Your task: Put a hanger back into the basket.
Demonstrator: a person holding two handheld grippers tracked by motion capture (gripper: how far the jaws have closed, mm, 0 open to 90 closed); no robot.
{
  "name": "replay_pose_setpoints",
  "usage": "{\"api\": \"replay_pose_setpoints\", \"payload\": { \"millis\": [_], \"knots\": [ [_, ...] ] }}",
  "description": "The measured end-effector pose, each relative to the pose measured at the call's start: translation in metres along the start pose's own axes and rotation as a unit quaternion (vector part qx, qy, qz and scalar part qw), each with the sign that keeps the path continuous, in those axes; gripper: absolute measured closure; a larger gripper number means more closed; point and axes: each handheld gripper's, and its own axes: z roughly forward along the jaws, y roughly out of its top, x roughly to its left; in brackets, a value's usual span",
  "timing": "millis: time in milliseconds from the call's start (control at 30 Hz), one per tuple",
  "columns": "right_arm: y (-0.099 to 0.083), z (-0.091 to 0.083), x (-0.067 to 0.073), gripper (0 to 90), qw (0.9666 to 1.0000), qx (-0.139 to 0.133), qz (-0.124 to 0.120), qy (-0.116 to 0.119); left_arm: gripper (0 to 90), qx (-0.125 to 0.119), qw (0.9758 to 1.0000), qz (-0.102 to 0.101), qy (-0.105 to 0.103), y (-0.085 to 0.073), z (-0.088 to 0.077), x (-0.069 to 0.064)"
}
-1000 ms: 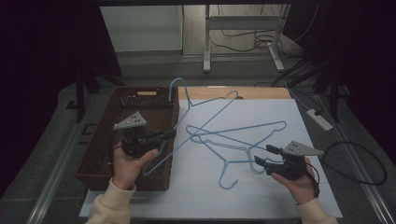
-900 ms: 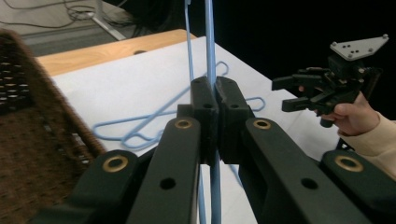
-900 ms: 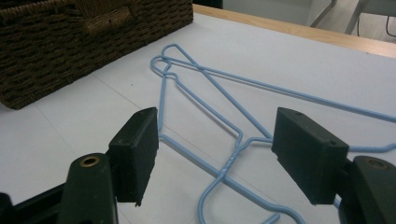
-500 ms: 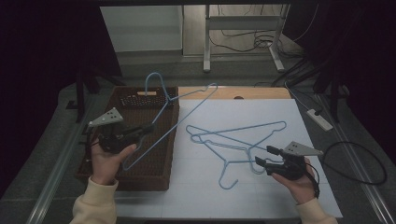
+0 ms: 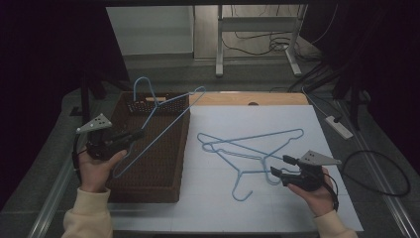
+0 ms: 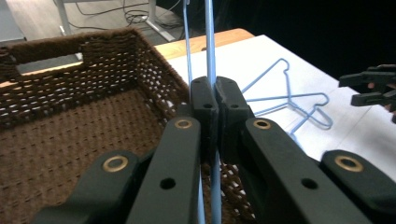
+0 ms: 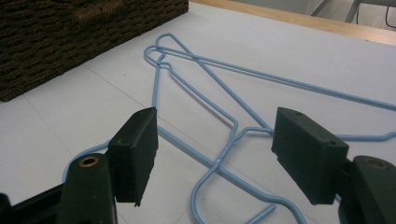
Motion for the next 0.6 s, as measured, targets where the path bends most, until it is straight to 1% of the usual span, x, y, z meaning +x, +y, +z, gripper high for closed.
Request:
{"api": "replay_pose_setpoints", "payload": {
  "millis": [100, 167, 267, 433, 567, 600],
  "knots": [
    [0.000, 0.000, 0.000, 31.3, 1.0000, 0.002, 0.000, -0.006, 87.8, 0.005, 0.9999, 0.002, 0.009, -0.001, 0.000, 0.003],
    [0.000, 0.000, -0.001, 31.3, 1.0000, 0.001, 0.002, -0.007, 87.8, 0.008, 0.9999, 0.002, 0.010, -0.002, 0.000, 0.006],
    [-0.001, 0.000, -0.001, 31.2, 1.0000, 0.001, 0.003, -0.008, 87.8, 0.013, 0.9998, 0.001, 0.017, -0.004, 0.000, 0.010],
    [-0.001, 0.001, -0.001, 31.0, 1.0000, 0.004, 0.002, -0.008, 87.8, 0.019, 0.9994, -0.008, 0.028, -0.008, -0.001, 0.020],
    [-0.001, 0.001, -0.001, 31.0, 0.9999, 0.005, 0.003, -0.009, 87.8, 0.017, 0.9991, -0.015, 0.036, -0.012, -0.006, 0.029],
    [-0.001, 0.001, -0.001, 31.0, 0.9999, 0.004, 0.003, -0.009, 87.8, 0.017, 0.9991, -0.015, 0.036, -0.012, -0.006, 0.029]
  ]
}}
